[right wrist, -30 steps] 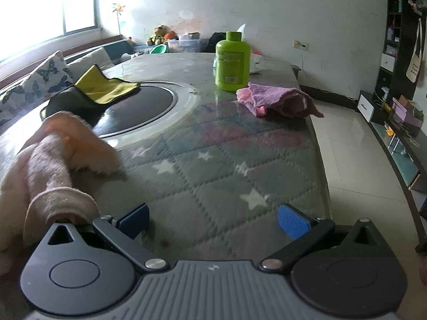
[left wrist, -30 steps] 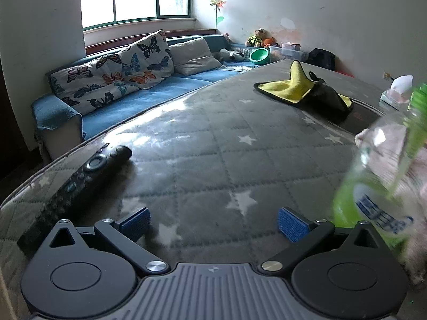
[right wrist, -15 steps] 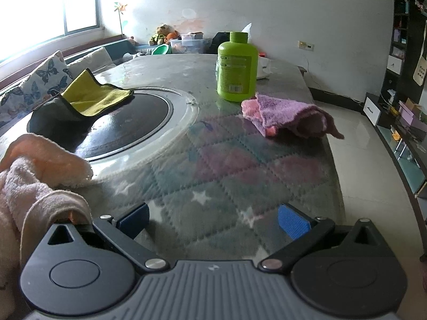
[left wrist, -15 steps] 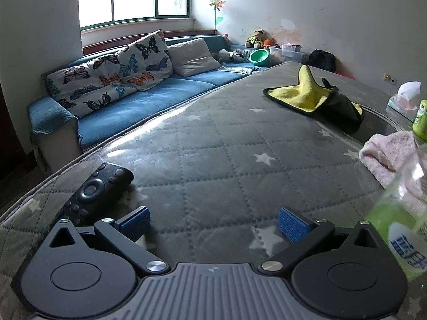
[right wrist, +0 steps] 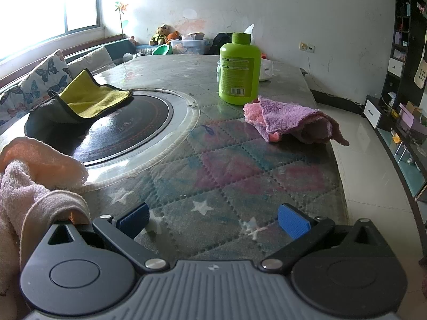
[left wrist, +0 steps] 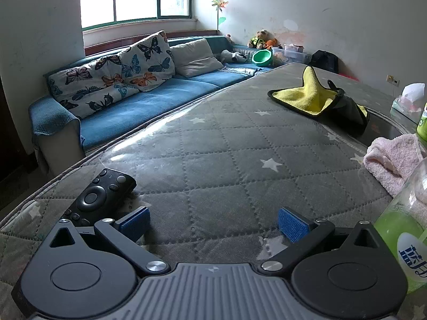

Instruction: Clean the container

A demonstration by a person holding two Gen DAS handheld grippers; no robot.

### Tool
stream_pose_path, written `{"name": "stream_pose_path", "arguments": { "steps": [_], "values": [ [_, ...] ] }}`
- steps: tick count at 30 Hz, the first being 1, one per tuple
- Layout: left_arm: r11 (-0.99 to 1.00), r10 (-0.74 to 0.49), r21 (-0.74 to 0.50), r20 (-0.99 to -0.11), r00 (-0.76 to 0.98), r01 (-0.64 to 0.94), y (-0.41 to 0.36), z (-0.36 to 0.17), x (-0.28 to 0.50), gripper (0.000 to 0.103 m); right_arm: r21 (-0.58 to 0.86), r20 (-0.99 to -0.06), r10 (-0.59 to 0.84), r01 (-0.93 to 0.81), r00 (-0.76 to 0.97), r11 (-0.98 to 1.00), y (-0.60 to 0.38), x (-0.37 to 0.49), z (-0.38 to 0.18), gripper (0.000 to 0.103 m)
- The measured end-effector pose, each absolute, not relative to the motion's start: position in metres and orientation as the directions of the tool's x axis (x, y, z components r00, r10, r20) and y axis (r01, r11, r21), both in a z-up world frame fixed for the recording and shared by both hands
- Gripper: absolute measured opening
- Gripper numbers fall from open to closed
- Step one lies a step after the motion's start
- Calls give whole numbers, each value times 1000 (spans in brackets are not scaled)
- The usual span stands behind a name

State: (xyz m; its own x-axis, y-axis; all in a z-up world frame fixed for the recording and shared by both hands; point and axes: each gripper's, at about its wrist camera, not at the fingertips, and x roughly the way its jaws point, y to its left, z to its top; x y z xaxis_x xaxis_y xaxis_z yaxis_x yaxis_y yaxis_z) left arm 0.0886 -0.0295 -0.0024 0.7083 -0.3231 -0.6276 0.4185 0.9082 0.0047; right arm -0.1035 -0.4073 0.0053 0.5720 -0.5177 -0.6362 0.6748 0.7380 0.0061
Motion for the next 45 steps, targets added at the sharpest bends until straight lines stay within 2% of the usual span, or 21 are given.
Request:
{"name": "stream_pose_path", "arguments": {
  "steps": [45],
  "values": [
    [908, -325, 1, -629, 707, 418, -28, -2, 89, 103, 12, -637, -516, 676, 573, 737, -408, -104, 6, 103]
  ]
}}
